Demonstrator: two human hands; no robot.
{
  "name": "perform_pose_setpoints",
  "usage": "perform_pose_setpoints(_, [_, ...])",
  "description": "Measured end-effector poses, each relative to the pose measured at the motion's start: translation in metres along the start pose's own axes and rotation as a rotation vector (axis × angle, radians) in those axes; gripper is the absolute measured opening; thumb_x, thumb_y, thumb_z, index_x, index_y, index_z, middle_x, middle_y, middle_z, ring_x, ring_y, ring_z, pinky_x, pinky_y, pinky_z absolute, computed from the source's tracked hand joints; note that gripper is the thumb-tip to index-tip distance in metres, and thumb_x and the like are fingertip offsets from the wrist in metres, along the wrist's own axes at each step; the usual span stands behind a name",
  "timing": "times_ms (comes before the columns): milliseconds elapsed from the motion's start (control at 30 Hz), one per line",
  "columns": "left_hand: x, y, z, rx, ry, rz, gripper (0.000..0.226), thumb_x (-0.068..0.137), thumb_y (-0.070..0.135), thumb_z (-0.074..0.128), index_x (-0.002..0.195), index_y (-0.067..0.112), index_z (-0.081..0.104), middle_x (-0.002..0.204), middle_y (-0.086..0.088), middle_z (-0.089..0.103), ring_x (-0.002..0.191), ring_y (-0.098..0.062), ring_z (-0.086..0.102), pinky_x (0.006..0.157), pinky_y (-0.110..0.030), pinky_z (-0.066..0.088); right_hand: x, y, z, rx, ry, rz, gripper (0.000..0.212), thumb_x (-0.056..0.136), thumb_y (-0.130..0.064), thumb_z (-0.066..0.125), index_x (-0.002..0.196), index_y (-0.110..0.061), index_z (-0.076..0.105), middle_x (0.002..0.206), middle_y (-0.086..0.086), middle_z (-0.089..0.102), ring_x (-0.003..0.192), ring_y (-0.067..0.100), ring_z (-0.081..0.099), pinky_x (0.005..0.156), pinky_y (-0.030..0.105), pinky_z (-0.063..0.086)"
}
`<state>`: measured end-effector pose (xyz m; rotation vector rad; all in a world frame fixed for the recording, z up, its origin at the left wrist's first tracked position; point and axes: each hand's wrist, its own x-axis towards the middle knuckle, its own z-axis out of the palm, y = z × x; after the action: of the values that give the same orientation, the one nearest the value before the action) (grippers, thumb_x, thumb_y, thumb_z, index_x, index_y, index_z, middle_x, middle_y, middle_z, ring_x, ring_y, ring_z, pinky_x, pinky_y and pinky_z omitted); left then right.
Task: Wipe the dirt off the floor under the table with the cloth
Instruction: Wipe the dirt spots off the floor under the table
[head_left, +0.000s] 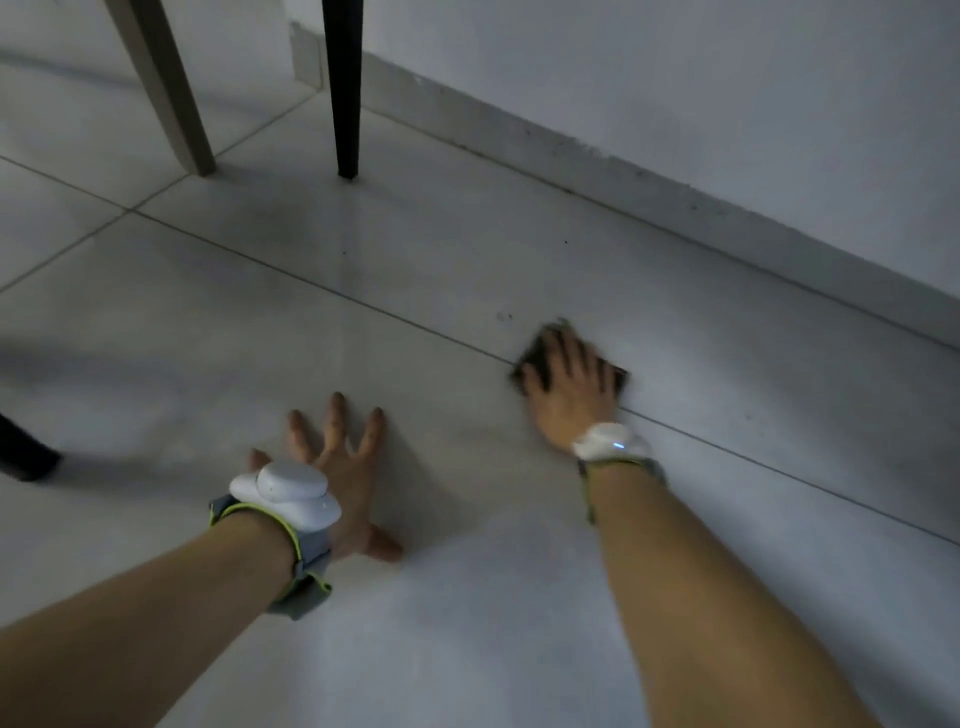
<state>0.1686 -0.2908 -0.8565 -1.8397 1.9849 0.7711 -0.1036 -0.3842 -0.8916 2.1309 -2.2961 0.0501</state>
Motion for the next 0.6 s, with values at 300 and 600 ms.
perform_pose_setpoints(300, [-0.011, 0.012, -0.01, 0.0, 0.036, -0.047, 0.134, 0.069, 0.059, 0.078, 0.151, 0.033, -0.025, 0.16, -0.008, -0.032, 0.147, -0.05, -0.016, 0.114, -0.07, 0.016, -0.027, 0.152, 0.017, 0.086, -0.072, 0.54, 0.087, 0.085, -0.073, 0.002, 0.161, -0.031, 0.012, 0.172, -0.001, 0.004, 0.157, 0.029, 0.004, 0.126, 0.052, 0.001])
perform_pose_setpoints(600, [-0.001, 0.004, 0.0, -0.057, 0.068, -0.054, 0.142, 0.059, 0.061, 0.081, 0.145, 0.043, -0.03, 0.159, -0.001, -0.037, 0.147, -0.046, -0.02, 0.112, -0.072, 0.015, 0.049, 0.003, -0.003, 0.034, -0.039, 0.181, 0.065, 0.105, -0.05, 0.028, 0.161, -0.018, 0.019, 0.17, 0.008, 0.014, 0.153, 0.039, 0.016, 0.122, 0.058, 0.012])
